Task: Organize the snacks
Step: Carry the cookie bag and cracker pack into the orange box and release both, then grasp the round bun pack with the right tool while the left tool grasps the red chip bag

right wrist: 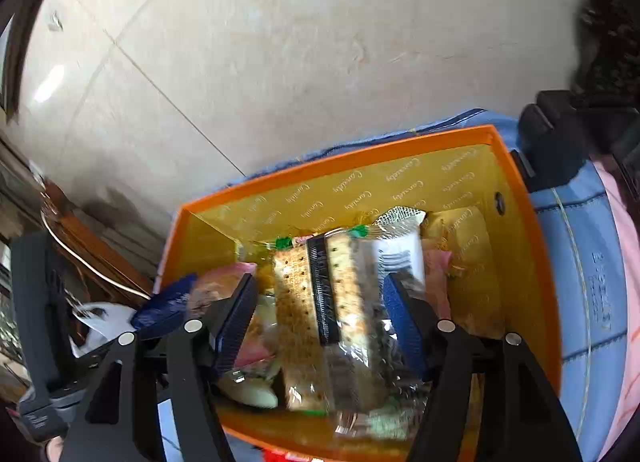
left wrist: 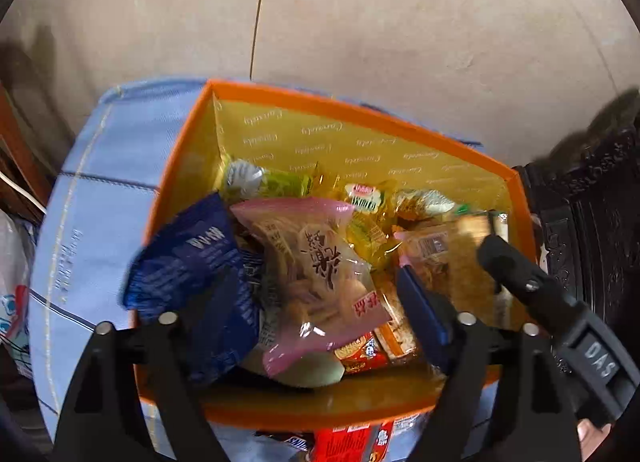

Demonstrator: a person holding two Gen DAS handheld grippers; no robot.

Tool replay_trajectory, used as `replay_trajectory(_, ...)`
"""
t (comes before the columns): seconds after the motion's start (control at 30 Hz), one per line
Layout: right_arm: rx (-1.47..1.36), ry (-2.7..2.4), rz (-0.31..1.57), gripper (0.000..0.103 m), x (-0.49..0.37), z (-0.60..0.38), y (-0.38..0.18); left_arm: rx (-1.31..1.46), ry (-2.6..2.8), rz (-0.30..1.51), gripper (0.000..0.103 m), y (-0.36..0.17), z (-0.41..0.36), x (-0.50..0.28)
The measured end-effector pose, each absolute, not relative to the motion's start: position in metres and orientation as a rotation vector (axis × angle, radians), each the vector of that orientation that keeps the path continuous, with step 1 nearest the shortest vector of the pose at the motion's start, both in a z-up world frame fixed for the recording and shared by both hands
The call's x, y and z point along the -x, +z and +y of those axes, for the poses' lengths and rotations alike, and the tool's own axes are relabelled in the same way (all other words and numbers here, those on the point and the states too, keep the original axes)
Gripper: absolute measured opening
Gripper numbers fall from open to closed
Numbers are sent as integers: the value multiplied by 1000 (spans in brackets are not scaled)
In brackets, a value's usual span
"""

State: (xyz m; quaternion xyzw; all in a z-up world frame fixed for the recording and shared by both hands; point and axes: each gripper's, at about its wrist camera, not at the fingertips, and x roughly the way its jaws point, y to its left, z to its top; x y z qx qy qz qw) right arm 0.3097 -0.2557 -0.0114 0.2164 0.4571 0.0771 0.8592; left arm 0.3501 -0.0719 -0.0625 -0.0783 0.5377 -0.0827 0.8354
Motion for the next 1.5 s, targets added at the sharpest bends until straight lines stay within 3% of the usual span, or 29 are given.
replay_trajectory(0.17, -490, 133, 866, 83, -261, -280, 16, 197, -166, 1091, 93, -34, -51, -326)
replay_trajectory(0.4, -495, 108, 930, 85, -184, -302, 0, 186, -132, 1069, 93, -24, -19, -271)
replay_trajectory(0.83, -539, 60, 1173, 85, -76, -309, -89, -118, -240, 1180, 93, -104, -55, -148)
replay_trajectory(1.23, -576, 42, 1188, 86, -64, -321, -101, -231, -277, 1231, 93, -136, -85, -131)
replay_trajectory(1.5, -367, -91, 1154, 86, -118, -318, -105, -179, -241, 1263, 93, -138, -74, -131)
